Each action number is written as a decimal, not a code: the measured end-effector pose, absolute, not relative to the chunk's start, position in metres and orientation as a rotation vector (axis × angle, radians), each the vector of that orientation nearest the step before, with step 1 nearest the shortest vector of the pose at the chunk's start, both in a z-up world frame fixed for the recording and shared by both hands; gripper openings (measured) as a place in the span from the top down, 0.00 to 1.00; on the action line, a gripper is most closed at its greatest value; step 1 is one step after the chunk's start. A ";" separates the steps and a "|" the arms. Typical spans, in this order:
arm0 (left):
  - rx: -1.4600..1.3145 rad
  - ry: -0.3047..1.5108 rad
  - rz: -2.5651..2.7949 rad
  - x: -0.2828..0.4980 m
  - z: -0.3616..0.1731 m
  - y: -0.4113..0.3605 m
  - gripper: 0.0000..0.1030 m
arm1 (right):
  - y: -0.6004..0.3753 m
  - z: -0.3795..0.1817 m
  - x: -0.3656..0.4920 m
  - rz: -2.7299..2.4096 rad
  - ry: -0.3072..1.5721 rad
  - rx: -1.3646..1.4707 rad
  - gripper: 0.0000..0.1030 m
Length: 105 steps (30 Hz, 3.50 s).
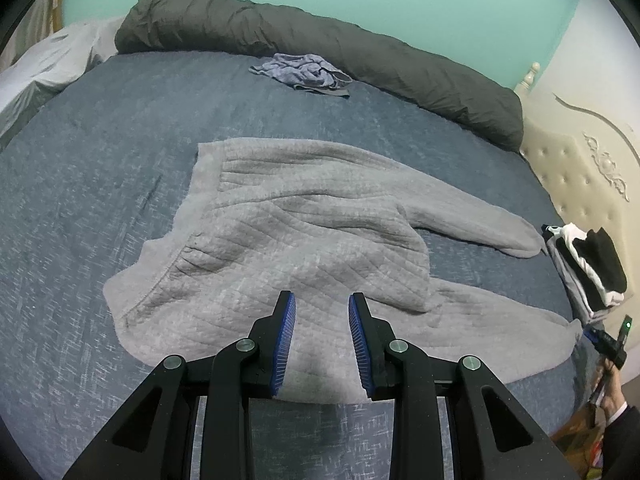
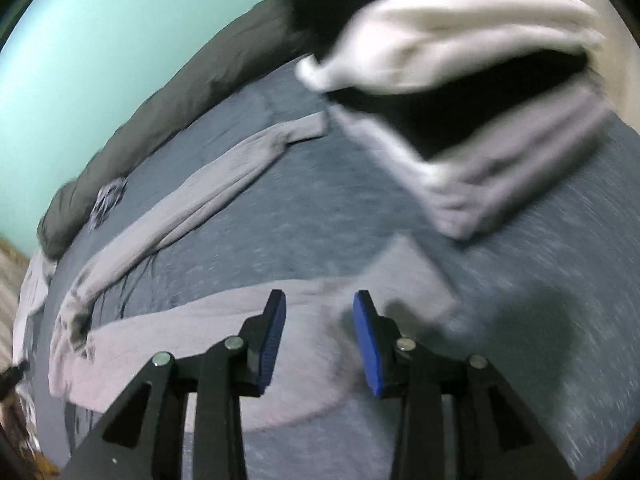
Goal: Fold clothes
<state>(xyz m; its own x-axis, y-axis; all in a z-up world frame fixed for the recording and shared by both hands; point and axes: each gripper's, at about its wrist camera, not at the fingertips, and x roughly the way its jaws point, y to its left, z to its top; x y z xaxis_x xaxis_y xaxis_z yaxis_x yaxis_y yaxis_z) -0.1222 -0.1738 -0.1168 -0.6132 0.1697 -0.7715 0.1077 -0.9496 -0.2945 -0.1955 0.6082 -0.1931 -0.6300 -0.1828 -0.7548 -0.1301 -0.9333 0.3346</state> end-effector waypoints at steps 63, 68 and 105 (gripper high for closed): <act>-1.312 -1.005 2.862 -0.126 -0.229 -0.347 0.54 | 0.157 -0.250 -0.372 -2.254 -0.421 1.469 0.51; -1.242 -1.093 2.776 -0.128 -0.240 -0.348 0.47 | 0.152 -0.254 -0.362 -2.243 -0.414 1.479 0.51; -1.136 -1.355 2.720 -0.088 -0.250 -0.362 0.85 | 0.143 -0.227 -0.336 -2.231 -0.365 1.443 0.51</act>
<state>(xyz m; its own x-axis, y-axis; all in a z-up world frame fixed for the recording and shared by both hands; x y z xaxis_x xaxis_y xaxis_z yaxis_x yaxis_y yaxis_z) -0.0878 -0.3622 -0.2505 -0.7502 0.2063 -0.6283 0.3772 -0.6469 -0.6628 -0.3356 0.1431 -0.2273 -0.3470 -0.5079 -0.7884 0.2302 -0.8611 0.4534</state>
